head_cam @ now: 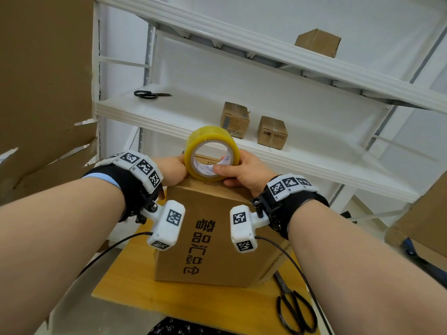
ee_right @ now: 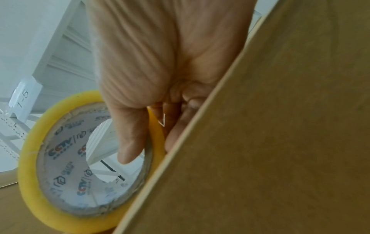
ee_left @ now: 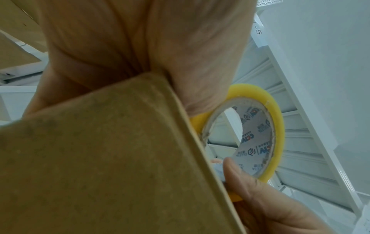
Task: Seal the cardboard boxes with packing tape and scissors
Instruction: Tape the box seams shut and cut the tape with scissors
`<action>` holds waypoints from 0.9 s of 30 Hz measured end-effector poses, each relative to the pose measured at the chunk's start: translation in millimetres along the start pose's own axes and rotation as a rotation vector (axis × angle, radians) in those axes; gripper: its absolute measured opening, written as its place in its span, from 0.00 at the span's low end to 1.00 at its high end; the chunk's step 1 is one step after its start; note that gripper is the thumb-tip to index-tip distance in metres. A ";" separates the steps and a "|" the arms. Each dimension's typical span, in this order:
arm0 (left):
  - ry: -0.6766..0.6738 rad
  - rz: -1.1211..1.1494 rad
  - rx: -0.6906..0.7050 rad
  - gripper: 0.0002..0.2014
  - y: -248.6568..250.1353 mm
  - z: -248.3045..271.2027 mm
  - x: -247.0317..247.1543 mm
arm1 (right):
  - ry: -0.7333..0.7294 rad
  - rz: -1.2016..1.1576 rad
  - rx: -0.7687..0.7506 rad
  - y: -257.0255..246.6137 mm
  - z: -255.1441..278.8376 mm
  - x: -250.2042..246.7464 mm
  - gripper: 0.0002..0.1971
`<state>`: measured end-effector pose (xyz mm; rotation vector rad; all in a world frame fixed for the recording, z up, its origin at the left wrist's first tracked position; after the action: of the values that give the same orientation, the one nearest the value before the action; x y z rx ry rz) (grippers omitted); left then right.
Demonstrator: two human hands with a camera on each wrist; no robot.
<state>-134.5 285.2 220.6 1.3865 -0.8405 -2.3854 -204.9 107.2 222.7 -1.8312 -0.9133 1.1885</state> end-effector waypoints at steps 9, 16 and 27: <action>-0.014 0.005 0.004 0.24 -3.5 0.9 -0.4 | 0.103 -0.089 0.002 -4.4 3.6 -6.7 0.17; 0.015 0.003 0.012 0.28 -2.9 -1.9 0.4 | 0.182 0.126 0.007 -4.5 10.4 -22.9 0.14; 0.309 -0.225 0.061 0.38 3.5 -13.5 -4.0 | 0.187 0.143 0.006 4.3 16.0 -24.5 0.13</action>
<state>-121.0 279.6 220.5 1.9019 -0.7112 -2.2266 -226.9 87.4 224.1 -1.9921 -0.6823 1.0809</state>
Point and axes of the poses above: each hand's wrist, its own z-axis away from the middle knuckle, its own x-axis out of the palm, y = z × x, the point moved 2 cm from there along -z, towards the middle knuckle, and after that the axes turned 15 degrees about -x, right-handed, at the moved point
